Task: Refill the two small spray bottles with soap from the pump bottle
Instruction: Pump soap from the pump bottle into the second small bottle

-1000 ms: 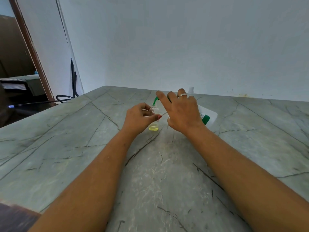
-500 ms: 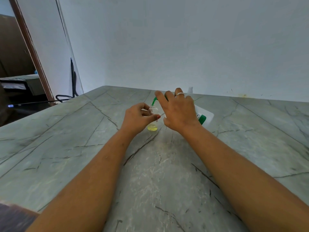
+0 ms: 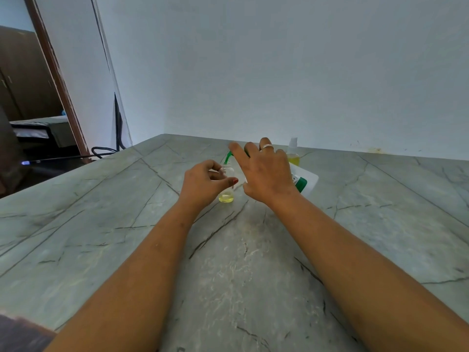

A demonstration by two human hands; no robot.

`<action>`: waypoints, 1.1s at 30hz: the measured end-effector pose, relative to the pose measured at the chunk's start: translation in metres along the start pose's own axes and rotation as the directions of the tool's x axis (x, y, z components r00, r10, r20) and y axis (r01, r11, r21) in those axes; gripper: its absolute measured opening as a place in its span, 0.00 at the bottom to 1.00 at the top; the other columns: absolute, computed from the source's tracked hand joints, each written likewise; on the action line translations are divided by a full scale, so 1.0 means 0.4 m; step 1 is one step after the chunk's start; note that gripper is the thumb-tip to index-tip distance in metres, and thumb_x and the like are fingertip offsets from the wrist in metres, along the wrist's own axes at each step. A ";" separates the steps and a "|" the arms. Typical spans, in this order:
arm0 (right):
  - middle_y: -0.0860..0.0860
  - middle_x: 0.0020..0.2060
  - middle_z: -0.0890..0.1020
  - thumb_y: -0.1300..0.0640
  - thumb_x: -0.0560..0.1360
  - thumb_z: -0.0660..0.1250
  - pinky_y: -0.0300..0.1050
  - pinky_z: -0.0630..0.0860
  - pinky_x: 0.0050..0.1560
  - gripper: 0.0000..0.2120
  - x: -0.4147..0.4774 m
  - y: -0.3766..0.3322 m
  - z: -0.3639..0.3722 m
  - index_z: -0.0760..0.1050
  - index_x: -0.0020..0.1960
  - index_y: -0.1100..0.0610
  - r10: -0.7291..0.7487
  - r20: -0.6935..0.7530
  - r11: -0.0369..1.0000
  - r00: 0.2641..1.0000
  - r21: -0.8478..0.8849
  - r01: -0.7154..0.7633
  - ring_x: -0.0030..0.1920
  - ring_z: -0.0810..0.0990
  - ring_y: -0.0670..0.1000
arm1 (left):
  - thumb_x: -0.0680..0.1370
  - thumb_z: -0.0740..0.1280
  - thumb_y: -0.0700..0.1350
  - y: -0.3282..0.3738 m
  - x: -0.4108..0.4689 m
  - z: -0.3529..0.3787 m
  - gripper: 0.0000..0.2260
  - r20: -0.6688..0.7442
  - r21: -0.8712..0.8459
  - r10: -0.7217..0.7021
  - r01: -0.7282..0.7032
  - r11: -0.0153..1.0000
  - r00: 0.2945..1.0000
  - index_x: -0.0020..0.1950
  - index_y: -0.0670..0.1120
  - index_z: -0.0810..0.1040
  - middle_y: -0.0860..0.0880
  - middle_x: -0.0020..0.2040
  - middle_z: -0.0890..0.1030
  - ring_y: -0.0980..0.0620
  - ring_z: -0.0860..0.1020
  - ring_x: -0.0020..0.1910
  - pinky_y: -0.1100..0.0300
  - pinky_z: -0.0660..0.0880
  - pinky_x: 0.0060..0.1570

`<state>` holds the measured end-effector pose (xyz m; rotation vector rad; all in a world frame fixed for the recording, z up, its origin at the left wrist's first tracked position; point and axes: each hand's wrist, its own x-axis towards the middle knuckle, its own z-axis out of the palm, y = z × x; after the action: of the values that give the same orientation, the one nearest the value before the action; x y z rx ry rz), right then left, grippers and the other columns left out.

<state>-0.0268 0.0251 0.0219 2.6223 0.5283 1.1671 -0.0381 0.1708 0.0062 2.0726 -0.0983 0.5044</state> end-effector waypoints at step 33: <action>0.56 0.58 0.75 0.47 0.66 0.73 0.53 0.76 0.45 0.43 0.019 -0.010 0.014 0.54 0.73 0.50 -0.037 0.003 0.999 0.999 0.005 0.037 0.60 0.72 0.60 | 0.66 0.76 0.52 -0.035 0.029 -0.013 0.14 -0.060 0.049 0.010 -0.007 0.999 0.998 0.44 0.52 0.73 0.54 0.39 0.80 0.59 0.79 0.39 0.66 0.74 0.39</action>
<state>-0.0189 0.0316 0.0220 2.6066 0.5769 1.1515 -0.0254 0.1841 0.0017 2.1036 -0.0600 0.5800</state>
